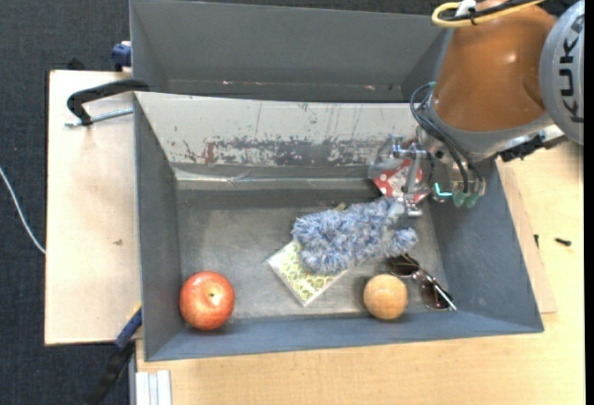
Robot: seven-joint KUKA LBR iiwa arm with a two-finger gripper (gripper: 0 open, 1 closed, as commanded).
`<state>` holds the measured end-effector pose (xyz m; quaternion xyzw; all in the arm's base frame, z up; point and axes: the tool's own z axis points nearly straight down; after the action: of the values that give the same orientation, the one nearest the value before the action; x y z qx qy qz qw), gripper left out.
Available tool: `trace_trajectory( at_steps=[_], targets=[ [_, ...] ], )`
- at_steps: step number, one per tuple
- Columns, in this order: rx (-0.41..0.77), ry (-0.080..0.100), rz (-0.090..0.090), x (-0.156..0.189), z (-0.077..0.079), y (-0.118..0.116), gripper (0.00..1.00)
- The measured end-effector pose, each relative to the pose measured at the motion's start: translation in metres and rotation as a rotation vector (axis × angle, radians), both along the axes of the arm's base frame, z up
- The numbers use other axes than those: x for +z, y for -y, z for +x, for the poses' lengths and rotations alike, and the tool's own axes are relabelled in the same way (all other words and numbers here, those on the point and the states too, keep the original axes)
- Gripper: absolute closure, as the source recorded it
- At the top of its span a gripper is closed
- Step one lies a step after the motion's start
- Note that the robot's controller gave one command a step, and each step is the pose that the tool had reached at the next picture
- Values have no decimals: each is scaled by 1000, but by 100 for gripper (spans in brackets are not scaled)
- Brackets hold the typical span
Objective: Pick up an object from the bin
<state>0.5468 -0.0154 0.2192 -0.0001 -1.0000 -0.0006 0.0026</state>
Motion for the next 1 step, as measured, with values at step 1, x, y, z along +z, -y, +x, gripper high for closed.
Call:
trace_trajectory(
  at_steps=[1],
  targets=[
    [1, 7, -1, 3, 1, 0, 100]
  ],
)
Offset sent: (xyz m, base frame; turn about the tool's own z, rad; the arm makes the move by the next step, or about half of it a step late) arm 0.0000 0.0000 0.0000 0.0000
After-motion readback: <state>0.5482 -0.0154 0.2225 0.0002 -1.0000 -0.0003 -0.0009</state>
